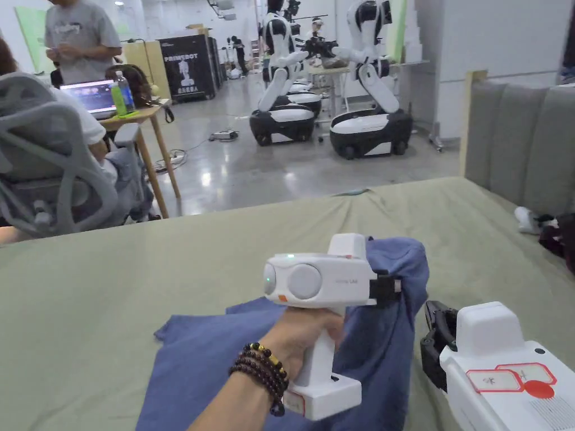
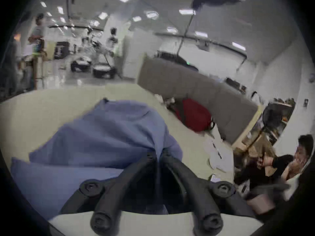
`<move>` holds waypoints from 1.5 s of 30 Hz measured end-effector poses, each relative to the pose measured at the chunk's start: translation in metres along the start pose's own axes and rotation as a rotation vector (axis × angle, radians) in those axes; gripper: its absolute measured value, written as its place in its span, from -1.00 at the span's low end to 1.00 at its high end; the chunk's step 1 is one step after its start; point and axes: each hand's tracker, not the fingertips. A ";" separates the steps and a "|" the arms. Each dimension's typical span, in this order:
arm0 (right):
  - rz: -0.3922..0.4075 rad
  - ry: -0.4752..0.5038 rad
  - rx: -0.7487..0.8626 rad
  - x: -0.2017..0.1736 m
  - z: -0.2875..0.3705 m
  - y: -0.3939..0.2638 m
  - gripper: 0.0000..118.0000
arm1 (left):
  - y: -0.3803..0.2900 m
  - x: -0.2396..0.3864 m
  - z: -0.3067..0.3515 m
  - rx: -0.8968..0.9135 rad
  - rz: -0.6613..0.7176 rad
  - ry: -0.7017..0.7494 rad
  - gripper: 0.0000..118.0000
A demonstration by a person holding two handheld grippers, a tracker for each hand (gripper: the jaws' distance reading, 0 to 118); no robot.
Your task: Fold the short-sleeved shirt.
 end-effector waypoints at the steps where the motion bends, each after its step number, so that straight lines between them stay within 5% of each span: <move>1: -0.005 -0.030 -0.018 0.010 0.000 -0.005 -0.99 | -0.012 0.003 -0.028 -0.054 -0.003 0.000 -0.98; 5: -0.025 -0.087 -0.081 0.043 -0.003 -0.027 -0.99 | -0.061 0.004 -0.107 -0.238 -0.074 0.060 -0.98; 9: -0.040 -0.092 -0.099 0.054 -0.005 -0.036 -0.99 | -0.059 -0.009 -0.106 -0.205 0.007 0.059 -0.85; 10: -0.041 -0.088 -0.104 0.054 -0.005 -0.037 -0.99 | -0.055 -0.012 -0.100 -0.195 0.005 0.074 -0.54; 11: -0.040 -0.083 -0.105 0.052 -0.005 -0.037 -0.99 | -0.051 -0.011 -0.093 -0.169 0.000 0.103 0.29; 13: -0.035 -0.073 -0.105 0.048 -0.009 -0.033 -0.99 | -0.042 -0.007 -0.065 -0.031 -0.040 0.207 0.47; 14: -0.032 -0.068 -0.103 0.044 -0.010 -0.029 -0.99 | -0.036 -0.009 -0.044 0.046 -0.047 0.223 0.99; 17: -0.032 -0.038 -0.084 0.036 -0.025 -0.022 -0.99 | -0.033 -0.021 0.039 0.228 0.047 0.288 0.80; 25: 0.011 0.044 -0.036 -0.005 -0.031 0.002 -0.99 | -0.105 -0.040 0.242 0.404 0.085 0.647 1.00; 27: -0.001 0.050 -0.038 -0.012 -0.026 0.003 -0.99 | -0.125 -0.042 0.277 0.365 0.081 0.717 0.61; 28: -0.012 0.053 -0.038 -0.014 -0.027 0.000 -0.99 | -0.134 -0.041 0.289 0.372 0.079 0.735 0.13; 29: -0.019 0.056 -0.036 -0.016 -0.025 0.000 -0.99 | -0.142 -0.042 0.300 0.384 0.078 0.762 -0.67; 30: -0.024 0.057 -0.033 -0.018 -0.024 -0.001 -0.99 | -0.148 -0.041 0.304 0.387 0.077 0.800 -1.00; 37: -0.014 0.064 -0.045 -0.019 -0.022 0.000 -0.99 | -0.147 -0.061 0.304 0.338 0.113 0.801 -1.00; 39: -0.015 0.068 -0.042 -0.016 -0.024 0.001 -0.99 | -0.132 -0.075 0.293 0.333 0.133 0.783 -0.62; 41: -0.009 0.070 -0.038 -0.017 -0.025 0.002 -0.98 | -0.112 -0.101 0.276 0.303 0.192 0.755 0.55; 44: 0.017 0.062 -0.041 -0.013 -0.039 -0.002 -0.96 | -0.086 -0.153 0.233 0.226 0.240 0.767 1.00; 45: 0.019 0.056 -0.044 -0.011 -0.044 -0.004 -0.96 | -0.075 -0.177 0.214 0.169 0.224 0.806 0.88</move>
